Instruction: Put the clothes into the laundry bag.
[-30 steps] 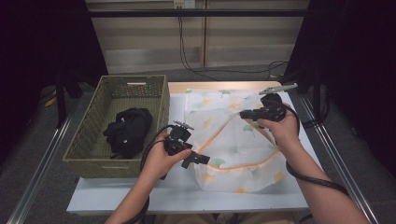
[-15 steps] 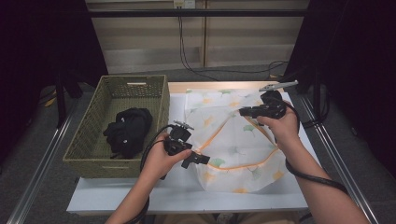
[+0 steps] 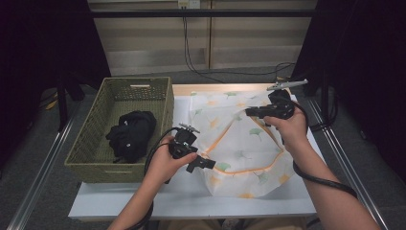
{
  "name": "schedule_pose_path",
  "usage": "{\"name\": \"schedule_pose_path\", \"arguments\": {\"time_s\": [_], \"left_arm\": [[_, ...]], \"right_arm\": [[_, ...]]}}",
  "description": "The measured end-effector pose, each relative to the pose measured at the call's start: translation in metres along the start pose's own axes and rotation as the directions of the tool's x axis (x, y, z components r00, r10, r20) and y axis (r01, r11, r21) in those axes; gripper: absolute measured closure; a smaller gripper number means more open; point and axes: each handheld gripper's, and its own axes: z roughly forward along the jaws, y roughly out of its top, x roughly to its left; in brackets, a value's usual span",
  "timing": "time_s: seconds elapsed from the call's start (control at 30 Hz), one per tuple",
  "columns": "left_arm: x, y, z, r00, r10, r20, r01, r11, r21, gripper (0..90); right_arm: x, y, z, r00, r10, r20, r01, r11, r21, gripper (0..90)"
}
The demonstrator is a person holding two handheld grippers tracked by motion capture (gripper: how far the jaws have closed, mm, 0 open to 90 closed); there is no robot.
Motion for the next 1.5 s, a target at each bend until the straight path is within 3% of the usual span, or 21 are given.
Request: {"name": "schedule_pose_path", "arguments": {"time_s": [0.03,0.07,0.13,0.27,0.37,1.0,1.2,1.23,1.27,1.37,1.4,1.43,1.5], "left_arm": [[-0.001,0.0,0.0,0.9999,-0.016,0.004,0.016,0.9998,-0.013,4.4],[0.0,0.001,-0.002,1.0,0.009,-0.004,-0.009,1.0,0.001,4.5],[-0.002,0.002,-0.003,0.9999,-0.008,0.008,0.008,0.9998,-0.021,4.4],[-0.002,0.005,-0.007,0.9997,0.024,-0.01,-0.023,0.9997,0.007,4.3],[-0.002,0.008,-0.01,0.9999,0.013,-0.001,-0.013,0.9999,-0.006,4.3],[0.002,0.035,-0.047,0.9986,0.04,-0.035,-0.041,0.9991,-0.014,4.1],[0.007,0.039,-0.06,0.9983,0.022,-0.054,-0.024,0.9993,-0.029,4.3],[0.01,0.04,-0.064,0.9979,0.039,-0.051,-0.04,0.999,-0.019,4.3],[0.009,0.04,-0.064,0.9986,0.006,-0.053,-0.009,0.9987,-0.049,4.2],[0.014,0.04,-0.071,0.9975,0.015,-0.069,-0.017,0.9993,-0.034,4.2],[0.013,0.04,-0.071,0.9975,-0.016,-0.07,0.012,0.9984,-0.056,4.3],[0.016,0.04,-0.076,0.9969,0.012,-0.077,-0.015,0.9992,-0.036,4.2],[0.018,0.039,-0.08,0.9967,0.006,-0.081,-0.01,0.9989,-0.045,4.2]], "right_arm": [[0.0,0.0,0.0,1.0,0.001,-0.001,-0.001,1.0,0.001,90.0],[0.001,0.001,0.0,1.0,-0.003,0.001,0.003,1.0,0.003,90.0],[0.001,0.001,0.0,1.0,-0.007,0.001,0.007,1.0,0.004,90.0],[0.002,0.001,0.0,1.0,-0.004,0.002,0.004,1.0,0.005,90.0],[0.001,0.001,0.0,1.0,-0.003,0.005,0.003,1.0,0.009,89.9],[0.0,0.0,-0.001,1.0,0.002,0.002,-0.002,1.0,0.003,90.0],[-0.001,-0.002,-0.001,1.0,-0.001,0.003,0.001,1.0,0.007,90.0],[-0.001,-0.002,-0.001,1.0,0.0,0.003,0.0,1.0,0.006,90.0],[-0.001,-0.002,-0.001,1.0,0.002,0.003,-0.002,1.0,0.006,90.0],[-0.001,-0.002,0.0,1.0,-0.001,0.002,0.001,1.0,0.008,90.0],[-0.001,-0.002,0.0,1.0,-0.001,0.002,0.001,1.0,0.008,90.0],[0.0,-0.002,0.0,1.0,-0.002,0.002,0.002,1.0,0.008,90.0],[-0.001,-0.002,-0.001,1.0,-0.002,0.002,0.002,1.0,0.008,90.0]]}}
